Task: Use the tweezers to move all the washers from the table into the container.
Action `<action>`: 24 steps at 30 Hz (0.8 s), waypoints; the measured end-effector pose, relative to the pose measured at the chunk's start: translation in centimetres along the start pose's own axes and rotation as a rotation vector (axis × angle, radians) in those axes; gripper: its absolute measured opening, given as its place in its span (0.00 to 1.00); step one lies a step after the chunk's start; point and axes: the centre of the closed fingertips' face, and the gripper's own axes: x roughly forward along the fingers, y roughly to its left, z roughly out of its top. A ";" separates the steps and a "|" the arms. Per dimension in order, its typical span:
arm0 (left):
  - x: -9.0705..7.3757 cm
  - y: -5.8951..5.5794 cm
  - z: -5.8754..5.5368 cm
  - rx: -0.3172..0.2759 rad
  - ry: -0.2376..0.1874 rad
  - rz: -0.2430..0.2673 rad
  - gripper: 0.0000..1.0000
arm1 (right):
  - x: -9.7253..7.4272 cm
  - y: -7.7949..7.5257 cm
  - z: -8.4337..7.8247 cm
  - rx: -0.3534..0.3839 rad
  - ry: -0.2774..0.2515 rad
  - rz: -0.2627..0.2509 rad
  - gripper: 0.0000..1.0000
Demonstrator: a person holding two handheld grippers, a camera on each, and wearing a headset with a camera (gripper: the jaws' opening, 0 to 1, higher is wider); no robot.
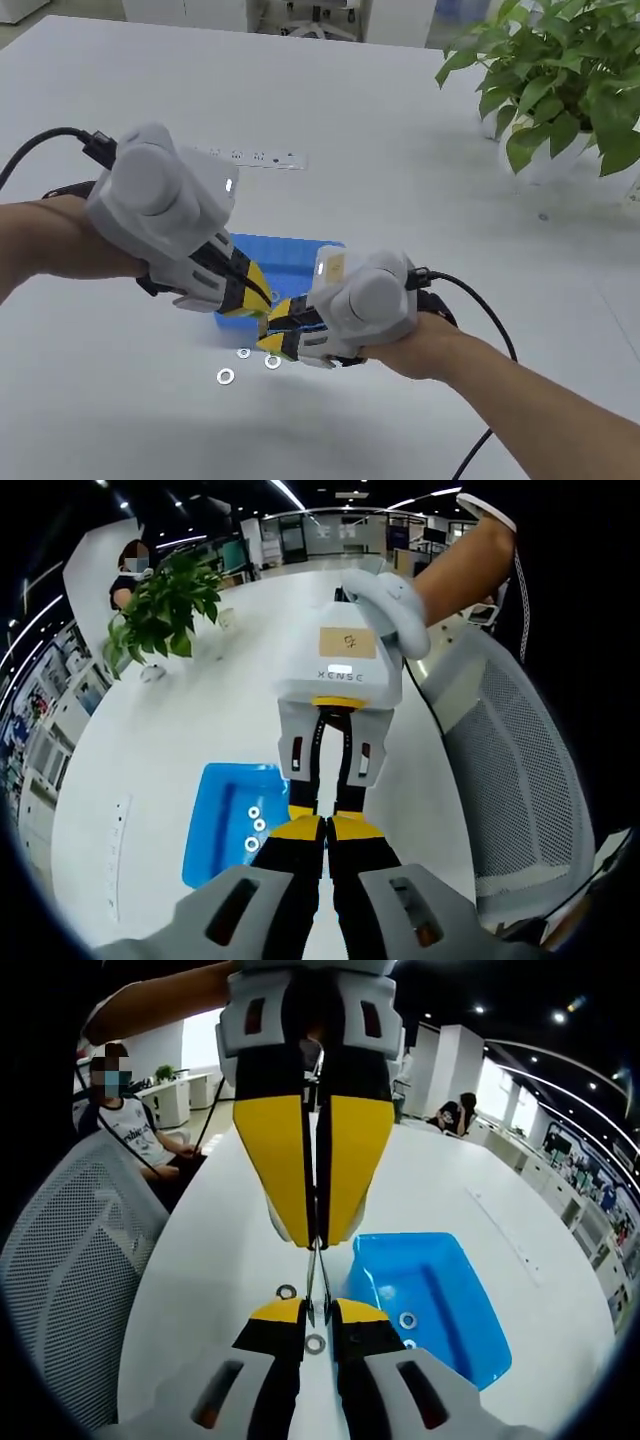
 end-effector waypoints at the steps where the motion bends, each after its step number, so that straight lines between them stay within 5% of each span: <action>1: 0.1 0.0 -0.1 0.002 0.001 -0.002 0.05 | 0.0 0.0 -0.1 0.001 0.002 -0.001 0.12; 24: 1.9 -0.8 -1.7 -0.018 0.018 -0.033 0.05 | 1.1 0.9 -2.4 0.001 0.037 0.004 0.12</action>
